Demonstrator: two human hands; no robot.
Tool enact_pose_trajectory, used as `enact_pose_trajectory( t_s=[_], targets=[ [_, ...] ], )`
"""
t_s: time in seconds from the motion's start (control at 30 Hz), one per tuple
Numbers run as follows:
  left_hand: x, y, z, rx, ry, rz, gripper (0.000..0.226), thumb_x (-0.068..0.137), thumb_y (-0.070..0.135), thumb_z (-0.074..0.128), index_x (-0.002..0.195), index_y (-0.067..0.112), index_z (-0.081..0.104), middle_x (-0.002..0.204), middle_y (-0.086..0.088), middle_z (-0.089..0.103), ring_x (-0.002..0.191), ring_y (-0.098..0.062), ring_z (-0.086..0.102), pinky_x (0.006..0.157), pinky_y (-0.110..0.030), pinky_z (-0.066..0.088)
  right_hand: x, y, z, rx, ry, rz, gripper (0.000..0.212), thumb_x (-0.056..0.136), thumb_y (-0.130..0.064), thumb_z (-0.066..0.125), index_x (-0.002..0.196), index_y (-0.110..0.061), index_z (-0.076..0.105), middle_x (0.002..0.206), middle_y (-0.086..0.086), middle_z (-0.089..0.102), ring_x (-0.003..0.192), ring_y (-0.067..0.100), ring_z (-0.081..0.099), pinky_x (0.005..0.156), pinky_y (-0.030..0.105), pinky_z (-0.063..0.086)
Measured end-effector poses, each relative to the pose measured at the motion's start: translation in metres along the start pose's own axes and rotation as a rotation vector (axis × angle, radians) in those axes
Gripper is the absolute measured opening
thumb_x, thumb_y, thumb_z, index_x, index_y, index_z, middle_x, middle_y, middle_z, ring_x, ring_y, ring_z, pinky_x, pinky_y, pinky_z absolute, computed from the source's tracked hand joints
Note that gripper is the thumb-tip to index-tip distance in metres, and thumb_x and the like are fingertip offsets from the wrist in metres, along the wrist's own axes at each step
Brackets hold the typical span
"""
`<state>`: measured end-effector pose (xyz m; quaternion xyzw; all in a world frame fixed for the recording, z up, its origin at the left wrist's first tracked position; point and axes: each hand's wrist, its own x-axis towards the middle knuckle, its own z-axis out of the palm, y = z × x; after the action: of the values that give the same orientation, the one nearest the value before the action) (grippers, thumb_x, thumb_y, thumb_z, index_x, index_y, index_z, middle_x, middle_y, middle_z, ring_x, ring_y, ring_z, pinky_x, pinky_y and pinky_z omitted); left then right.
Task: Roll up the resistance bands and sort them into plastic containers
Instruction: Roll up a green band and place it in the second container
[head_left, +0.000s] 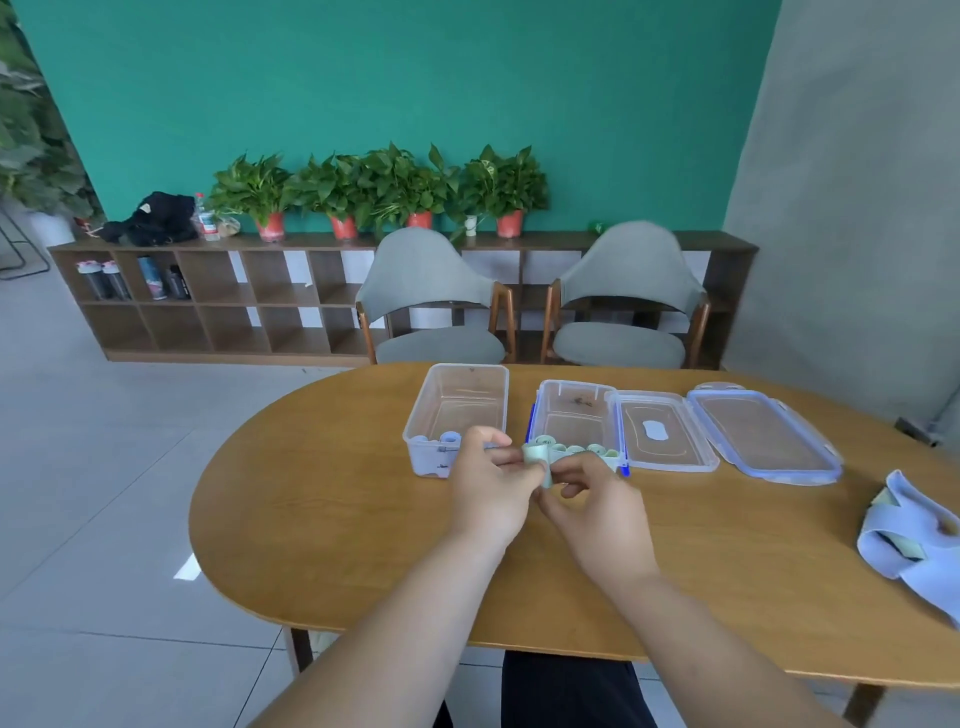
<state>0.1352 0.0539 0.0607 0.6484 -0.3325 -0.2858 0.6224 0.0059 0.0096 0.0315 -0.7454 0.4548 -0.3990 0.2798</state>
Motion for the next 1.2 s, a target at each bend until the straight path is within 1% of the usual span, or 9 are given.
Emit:
enact_pose_trajectory(
  t_s=[0.1,0.27,0.4,0.47,0.57,0.73,1.0,1.1,1.2],
  targets=[
    [0.011,0.002,0.006,0.061,-0.034,0.068,0.042,0.078,0.001,0.078,0.104,0.023,0.055,0.097,0.002,0.076,0.081,-0.005,0.073,0.07,-0.023,0.054,0.018,0.007,-0.018,-0.011,-0.085,-0.012,0.017,0.087,-0.022,0.08,0.099,-0.034,0.075,0.09,-0.027,0.073,0.084,-0.006,0.066,0.075,0.009,0.05],
    [0.029,0.008,0.022,0.138,-0.117,0.26,0.037,0.082,0.007,0.085,0.102,0.021,0.057,0.096,0.003,0.072,0.087,-0.007,0.069,0.076,-0.019,0.055,0.062,0.002,-0.049,0.034,-0.086,-0.033,0.017,0.092,-0.023,0.076,0.107,-0.029,0.077,0.092,-0.023,0.075,0.082,-0.007,0.067,0.068,0.006,0.046],
    [0.041,0.013,0.031,0.197,-0.15,0.353,0.033,0.084,0.011,0.084,0.1,0.022,0.058,0.095,0.004,0.071,0.089,-0.01,0.065,0.078,-0.021,0.053,0.097,-0.01,-0.064,-0.021,-0.241,-0.09,0.027,0.087,-0.033,0.083,0.113,-0.031,0.073,0.107,-0.022,0.073,0.088,-0.008,0.068,0.074,0.008,0.05],
    [0.05,0.015,0.034,0.23,-0.16,0.366,0.035,0.082,0.009,0.084,0.101,0.023,0.058,0.096,0.005,0.071,0.091,-0.01,0.065,0.08,-0.021,0.052,0.111,-0.01,-0.069,-0.107,-0.304,-0.128,0.036,0.084,-0.033,0.087,0.117,-0.031,0.074,0.108,-0.019,0.073,0.087,-0.006,0.069,0.074,0.007,0.05],
    [0.06,0.016,0.038,0.276,-0.174,0.382,0.038,0.08,0.009,0.085,0.1,0.025,0.058,0.097,0.007,0.071,0.093,-0.009,0.065,0.081,-0.022,0.052,0.129,-0.01,-0.072,-0.196,-0.36,-0.179,0.042,0.082,-0.034,0.089,0.121,-0.03,0.076,0.109,-0.013,0.073,0.085,0.0,0.071,0.08,0.017,0.056],
    [0.077,0.016,0.045,0.301,-0.177,0.399,0.032,0.084,0.017,0.085,0.098,0.026,0.058,0.099,0.008,0.071,0.095,-0.006,0.066,0.082,-0.019,0.051,0.158,-0.017,-0.072,-0.393,-0.414,-0.226,0.027,0.084,-0.036,0.086,0.108,-0.028,0.079,0.099,-0.013,0.075,0.084,-0.001,0.066,0.069,0.008,0.043],
    [0.104,0.011,0.037,0.494,-0.244,0.32,0.04,0.081,0.019,0.088,0.099,0.033,0.056,0.102,0.015,0.069,0.095,0.001,0.064,0.077,-0.025,0.049,0.183,-0.009,-0.055,-0.523,-0.43,-0.251,0.025,0.086,-0.026,0.08,0.11,-0.02,0.078,0.095,-0.012,0.069,0.084,0.004,0.061,0.067,0.007,0.037],
    [0.111,0.007,0.026,0.665,-0.283,0.308,0.044,0.081,0.026,0.089,0.102,0.038,0.052,0.107,0.02,0.064,0.101,0.002,0.059,0.078,-0.027,0.048,0.19,0.003,-0.046,-0.576,-0.447,-0.231,0.023,0.087,-0.026,0.08,0.11,-0.021,0.078,0.1,-0.01,0.071,0.091,0.007,0.063,0.076,0.016,0.043],
    [0.115,0.004,0.018,0.812,-0.347,0.32,0.049,0.08,0.034,0.089,0.106,0.043,0.047,0.12,0.02,0.059,0.111,-0.007,0.056,0.089,-0.032,0.051,0.196,0.016,-0.037,-0.636,-0.473,-0.219,0.023,0.089,-0.027,0.08,0.111,-0.022,0.077,0.106,-0.008,0.073,0.093,0.009,0.063,0.085,0.024,0.052]
  ],
)
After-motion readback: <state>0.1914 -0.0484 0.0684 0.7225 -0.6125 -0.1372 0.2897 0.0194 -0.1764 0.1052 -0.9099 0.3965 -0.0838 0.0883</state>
